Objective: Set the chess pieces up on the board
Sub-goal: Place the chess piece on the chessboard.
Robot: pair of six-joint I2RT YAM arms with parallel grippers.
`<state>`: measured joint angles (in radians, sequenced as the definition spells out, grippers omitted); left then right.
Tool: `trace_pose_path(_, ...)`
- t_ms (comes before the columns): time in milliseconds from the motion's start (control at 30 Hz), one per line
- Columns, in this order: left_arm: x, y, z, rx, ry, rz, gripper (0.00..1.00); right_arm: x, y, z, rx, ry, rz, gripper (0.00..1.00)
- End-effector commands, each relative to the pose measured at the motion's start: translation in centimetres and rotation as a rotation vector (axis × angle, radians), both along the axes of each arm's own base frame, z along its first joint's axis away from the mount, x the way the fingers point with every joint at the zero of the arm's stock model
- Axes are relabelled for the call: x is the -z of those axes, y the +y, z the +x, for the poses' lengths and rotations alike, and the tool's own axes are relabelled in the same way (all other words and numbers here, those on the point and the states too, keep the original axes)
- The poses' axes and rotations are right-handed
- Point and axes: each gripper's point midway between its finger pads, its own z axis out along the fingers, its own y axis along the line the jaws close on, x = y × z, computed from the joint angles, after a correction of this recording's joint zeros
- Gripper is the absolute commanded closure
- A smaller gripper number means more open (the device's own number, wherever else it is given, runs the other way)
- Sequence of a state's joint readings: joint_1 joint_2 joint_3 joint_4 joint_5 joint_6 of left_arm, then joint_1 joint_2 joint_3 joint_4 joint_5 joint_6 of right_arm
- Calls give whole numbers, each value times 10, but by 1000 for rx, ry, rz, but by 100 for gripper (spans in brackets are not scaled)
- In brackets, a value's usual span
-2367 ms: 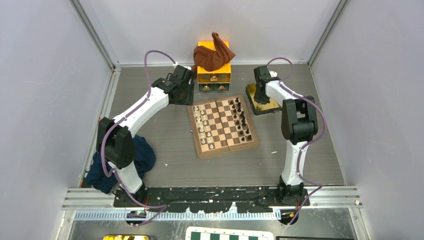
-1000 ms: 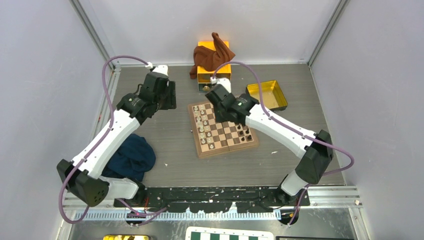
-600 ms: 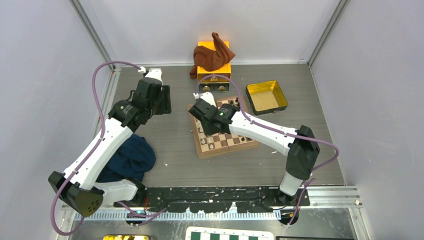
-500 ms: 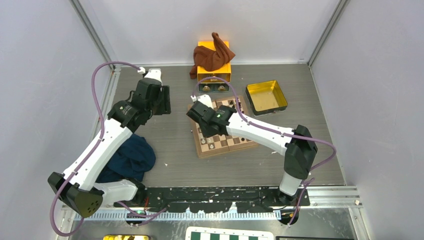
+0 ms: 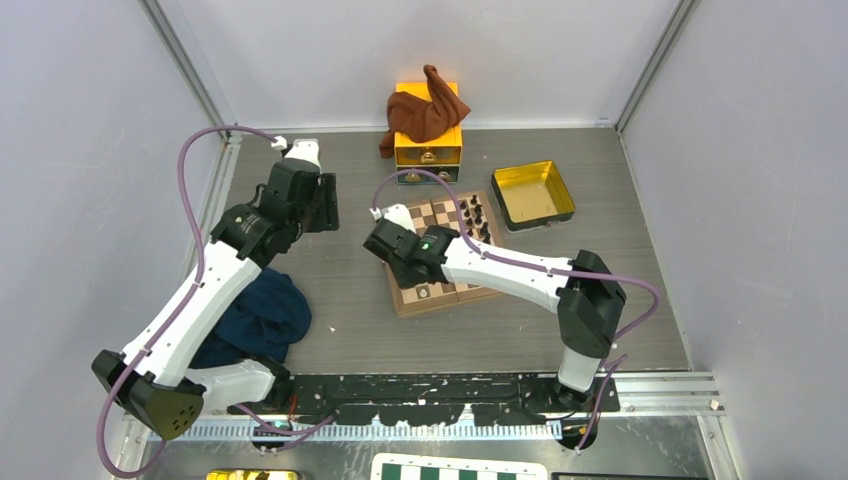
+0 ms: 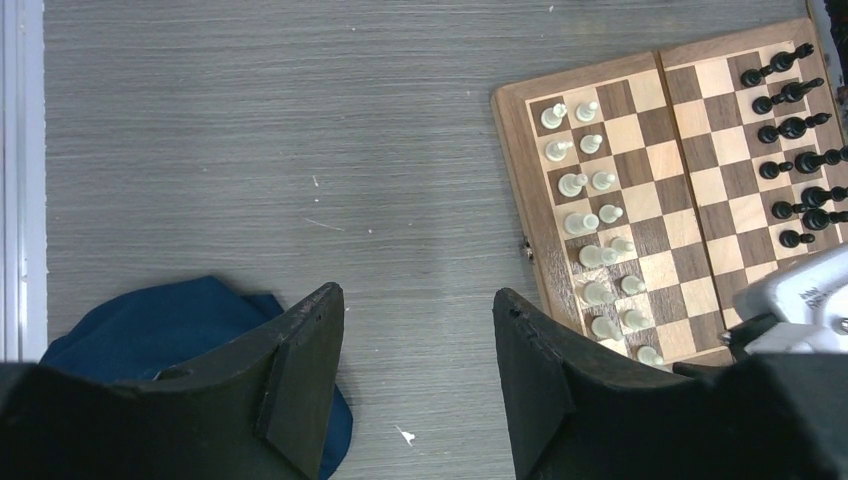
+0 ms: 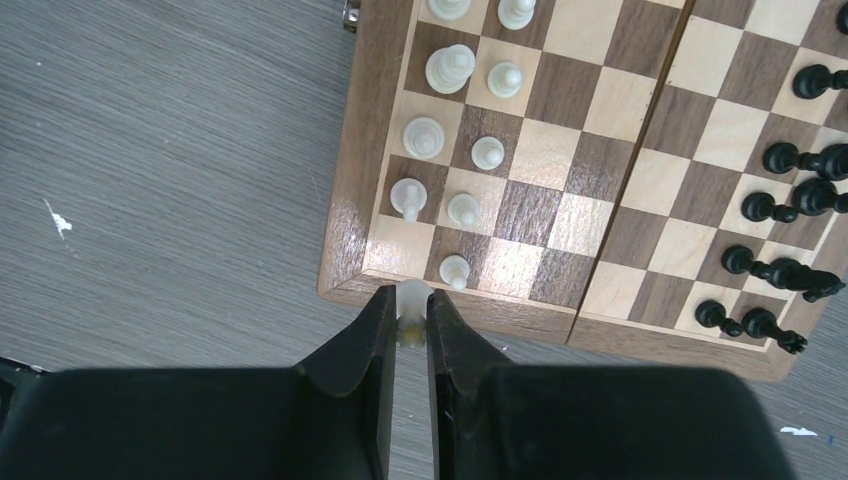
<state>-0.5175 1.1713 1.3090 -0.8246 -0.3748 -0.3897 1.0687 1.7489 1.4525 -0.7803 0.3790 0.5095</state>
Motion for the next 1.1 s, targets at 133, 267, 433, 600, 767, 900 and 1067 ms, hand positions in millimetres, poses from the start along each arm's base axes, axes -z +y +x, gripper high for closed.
trace_pose_path(133,-15,9,-1,-36,-53,-5,42,15,13,2,-20,-9,29,99)
trace_pose_path(267,-16,11,0,-42,-57,0,41,22,15,1,-29,0,25,99)
trace_pose_path(433,-18,12,0,-49,-63,3,41,30,15,0,-34,10,20,99)
trace_pose_path(600,-21,16,0,-60,-73,14,41,37,15,-1,-34,17,17,99)
trace_pose_path(767,-27,27,-2,-88,-91,52,39,43,13,-2,-35,21,12,99)
trace_pose_path(900,-29,30,-4,-96,-100,59,39,45,12,-3,-36,23,9,99)
trace_pose_path(1067,-30,32,-6,-101,-103,61,38,48,11,-3,-35,24,4,99)
